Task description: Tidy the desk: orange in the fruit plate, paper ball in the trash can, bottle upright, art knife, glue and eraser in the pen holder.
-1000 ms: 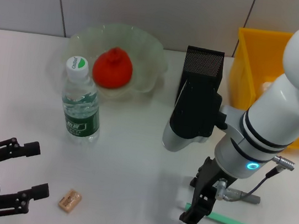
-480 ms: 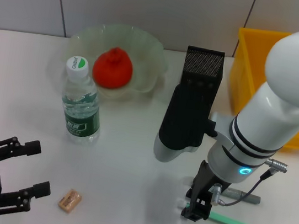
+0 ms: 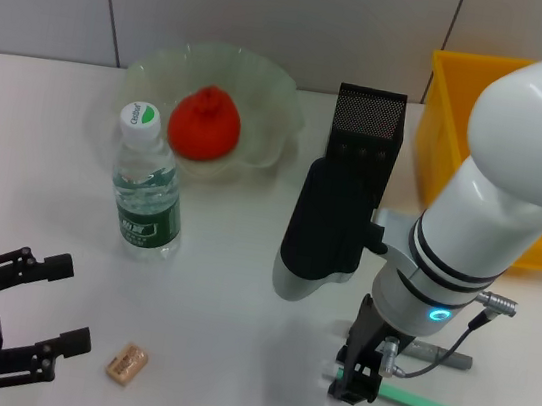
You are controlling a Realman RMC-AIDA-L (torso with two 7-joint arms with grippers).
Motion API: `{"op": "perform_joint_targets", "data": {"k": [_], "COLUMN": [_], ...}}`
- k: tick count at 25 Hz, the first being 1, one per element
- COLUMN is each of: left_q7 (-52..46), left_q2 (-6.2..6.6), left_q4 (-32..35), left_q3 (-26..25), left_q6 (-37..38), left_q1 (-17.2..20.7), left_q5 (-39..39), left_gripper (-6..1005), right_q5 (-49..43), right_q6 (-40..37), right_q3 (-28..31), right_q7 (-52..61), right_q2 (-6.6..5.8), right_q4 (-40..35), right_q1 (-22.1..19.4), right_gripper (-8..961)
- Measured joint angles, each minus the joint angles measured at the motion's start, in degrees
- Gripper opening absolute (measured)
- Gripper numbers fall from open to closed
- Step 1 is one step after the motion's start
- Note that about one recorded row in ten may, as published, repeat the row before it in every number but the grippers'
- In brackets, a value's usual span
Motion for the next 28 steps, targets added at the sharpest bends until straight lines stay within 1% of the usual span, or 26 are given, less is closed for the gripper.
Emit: {"op": "perform_joint_targets", "data": {"k": [12, 16, 17, 18, 21, 22, 23, 26, 27, 28], "left_q7": [0.01, 0.01, 0.01, 0.01, 0.01, 0.01, 0.01, 0.01, 0.01, 0.01], "left_q2": [-0.17, -0.17, -0.17, -0.17, -0.17, -0.16, -0.17, -0.17, -0.19, -0.19], "left_q4": [0.00, 0.00, 0.00, 0.00, 0.00, 0.00, 0.00, 0.00, 0.00, 0.00], "left_q3": [0.00, 0.00, 0.00, 0.00, 0.00, -0.02, -0.04, -0.07, -0.08, -0.08], "left_q6": [-0.03, 0.02, 0.19, 0.19, 0.29, 0.31, 0.32, 0.35, 0.35, 0.35], "left_q1": [0.00, 0.00, 0.00, 0.00, 0.01, 0.05, 0.08, 0.14, 0.13, 0.13], "left_q5": [-0.02, -0.02, -0.03, -0.03, -0.18, -0.28, -0.36, -0.44, -0.46, -0.46], "left_gripper": [801, 801, 801, 801, 801, 801, 801, 801, 801, 801], "right_q5": [0.04, 0.10, 0.00, 0.00, -0.41, -1.54, -1.54, -3.41, -3.70, -3.70], "right_q6": [0.07, -0.76, -2.21, -2.21, -4.59, -6.27, -6.27, -7.04, -6.85, -6.85], "right_q3": [-0.02, 0.89, 2.88, 2.88, 8.28, 13.27, 13.27, 20.52, 25.52, 25.52], "right_q7": [0.07, 0.12, 0.14, 0.14, -0.09, -0.50, -0.50, -1.67, -3.09, -3.09], "right_q2": [0.01, -0.08, -0.29, -0.29, -0.50, -0.59, -0.59, -0.61, -0.61, -0.61], "right_q4": [0.26, -2.14, -4.95, -4.95, -9.97, -15.01, -15.01, -21.55, -24.92, -24.92], "right_q1": [-0.06, -0.72, -1.62, -1.62, -3.47, -5.37, -5.37, -7.76, -9.14, -9.14], "right_gripper": [329, 193, 159, 159, 161, 161, 161, 160, 160, 160]}}
